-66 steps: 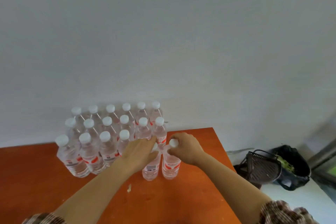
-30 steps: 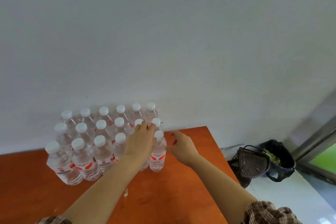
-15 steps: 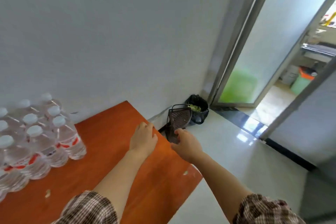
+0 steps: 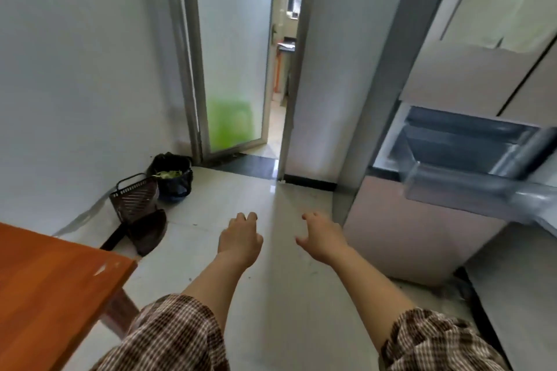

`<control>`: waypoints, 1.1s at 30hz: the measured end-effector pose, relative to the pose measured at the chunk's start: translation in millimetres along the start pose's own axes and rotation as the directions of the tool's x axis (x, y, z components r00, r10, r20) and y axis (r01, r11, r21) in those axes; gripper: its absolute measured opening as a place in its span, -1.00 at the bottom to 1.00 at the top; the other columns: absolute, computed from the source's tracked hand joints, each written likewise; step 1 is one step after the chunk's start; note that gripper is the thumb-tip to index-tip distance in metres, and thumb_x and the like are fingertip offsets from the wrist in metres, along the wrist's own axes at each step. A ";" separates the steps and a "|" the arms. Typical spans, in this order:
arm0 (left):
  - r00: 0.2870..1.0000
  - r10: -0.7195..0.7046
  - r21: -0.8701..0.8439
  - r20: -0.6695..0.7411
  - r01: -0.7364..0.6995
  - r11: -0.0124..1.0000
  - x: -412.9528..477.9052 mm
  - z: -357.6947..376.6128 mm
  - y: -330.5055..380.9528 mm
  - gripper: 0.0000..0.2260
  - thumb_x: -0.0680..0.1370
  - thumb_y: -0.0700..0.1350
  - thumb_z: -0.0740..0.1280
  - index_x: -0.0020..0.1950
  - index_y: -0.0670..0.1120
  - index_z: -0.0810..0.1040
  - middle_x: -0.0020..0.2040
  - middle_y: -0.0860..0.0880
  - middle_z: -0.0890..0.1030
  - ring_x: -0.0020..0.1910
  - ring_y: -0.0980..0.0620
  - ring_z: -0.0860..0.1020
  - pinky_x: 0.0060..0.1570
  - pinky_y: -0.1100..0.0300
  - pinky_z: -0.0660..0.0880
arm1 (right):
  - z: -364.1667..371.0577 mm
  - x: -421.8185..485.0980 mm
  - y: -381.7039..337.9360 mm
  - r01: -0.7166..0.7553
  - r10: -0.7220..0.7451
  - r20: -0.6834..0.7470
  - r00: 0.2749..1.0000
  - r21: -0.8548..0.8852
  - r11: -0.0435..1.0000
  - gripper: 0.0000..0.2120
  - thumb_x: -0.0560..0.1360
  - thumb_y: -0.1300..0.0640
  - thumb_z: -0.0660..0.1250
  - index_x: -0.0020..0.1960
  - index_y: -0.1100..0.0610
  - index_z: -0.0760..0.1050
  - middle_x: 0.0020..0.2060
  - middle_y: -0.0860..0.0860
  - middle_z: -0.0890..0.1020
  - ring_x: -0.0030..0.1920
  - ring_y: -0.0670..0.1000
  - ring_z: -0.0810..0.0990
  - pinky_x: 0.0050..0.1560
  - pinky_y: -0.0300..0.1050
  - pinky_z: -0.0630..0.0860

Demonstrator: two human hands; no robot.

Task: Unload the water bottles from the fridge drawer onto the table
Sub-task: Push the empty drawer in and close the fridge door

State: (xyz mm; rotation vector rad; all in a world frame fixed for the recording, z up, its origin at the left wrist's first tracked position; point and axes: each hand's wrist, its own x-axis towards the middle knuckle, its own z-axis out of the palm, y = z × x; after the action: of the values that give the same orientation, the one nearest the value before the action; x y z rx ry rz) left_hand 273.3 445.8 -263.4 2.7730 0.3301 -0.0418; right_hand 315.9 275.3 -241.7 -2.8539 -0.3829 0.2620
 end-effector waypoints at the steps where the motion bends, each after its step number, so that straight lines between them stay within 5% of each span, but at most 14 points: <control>1: 0.999 0.038 0.001 0.009 -0.038 0.999 0.2 9.1 28.6 -0.64 0.58 -0.10 0.17 0.38 -0.08 0.32 0.27 -0.12 0.42 0.22 -0.12 0.43 0.08 0.04 0.45 | -11.0 -9.7 29.2 -0.039 0.039 0.000 0.999 -0.012 0.999 -0.48 0.53 -0.05 0.29 0.41 0.14 0.31 0.35 0.10 0.42 0.32 0.15 0.42 0.30 0.05 0.39; 19: 0.799 0.599 0.043 0.051 -0.601 0.798 100.3 108.3 409.6 -0.60 0.56 -0.05 0.21 0.39 -0.08 0.32 0.34 -0.11 0.39 0.31 -0.11 0.36 0.20 0.02 0.44 | -137.5 -33.1 369.4 -0.468 0.460 -0.168 0.872 -0.016 0.883 -0.53 0.57 -0.05 0.25 0.39 0.14 0.30 0.33 0.09 0.43 0.31 0.13 0.42 0.25 0.04 0.37; 24: 0.761 0.643 0.006 0.079 -0.646 0.763 147.1 138.4 485.5 -0.50 0.55 0.02 0.24 0.46 -0.05 0.24 0.40 -0.11 0.32 0.39 -0.11 0.27 0.30 0.00 0.35 | -161.6 8.4 442.7 -0.491 0.484 -0.135 0.864 -0.019 0.871 -0.49 0.58 -0.03 0.26 0.44 0.16 0.25 0.37 0.12 0.39 0.36 0.15 0.36 0.30 0.06 0.34; 29: 0.707 0.702 0.141 0.084 -0.706 0.694 188.3 172.2 534.4 -0.42 0.56 0.04 0.23 0.52 -0.04 0.11 0.49 -0.16 0.18 0.49 -0.16 0.13 0.42 -0.03 0.19 | -168.7 47.4 509.5 -0.493 0.491 -0.091 0.866 -0.002 0.870 -0.47 0.56 -0.01 0.30 0.43 0.17 0.26 0.36 0.13 0.39 0.34 0.14 0.38 0.28 0.02 0.35; 33: 0.678 0.730 0.255 0.086 -0.723 0.641 210.1 207.4 546.1 -0.36 0.61 0.03 0.19 0.58 -0.03 -0.08 0.57 -0.21 -0.06 0.56 -0.20 -0.08 0.50 -0.07 -0.10 | -160.7 76.7 551.9 -0.467 0.464 -0.121 0.878 0.004 0.884 -0.36 0.57 0.04 0.30 0.52 0.17 0.08 0.48 0.13 0.22 0.45 0.15 0.24 0.38 0.07 0.27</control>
State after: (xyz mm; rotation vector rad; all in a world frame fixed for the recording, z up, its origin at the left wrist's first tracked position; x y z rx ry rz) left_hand 607.1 -76.9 -289.4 2.9493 -0.8841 0.1625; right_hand 551.9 -254.4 -247.6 -2.9274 0.3382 0.1695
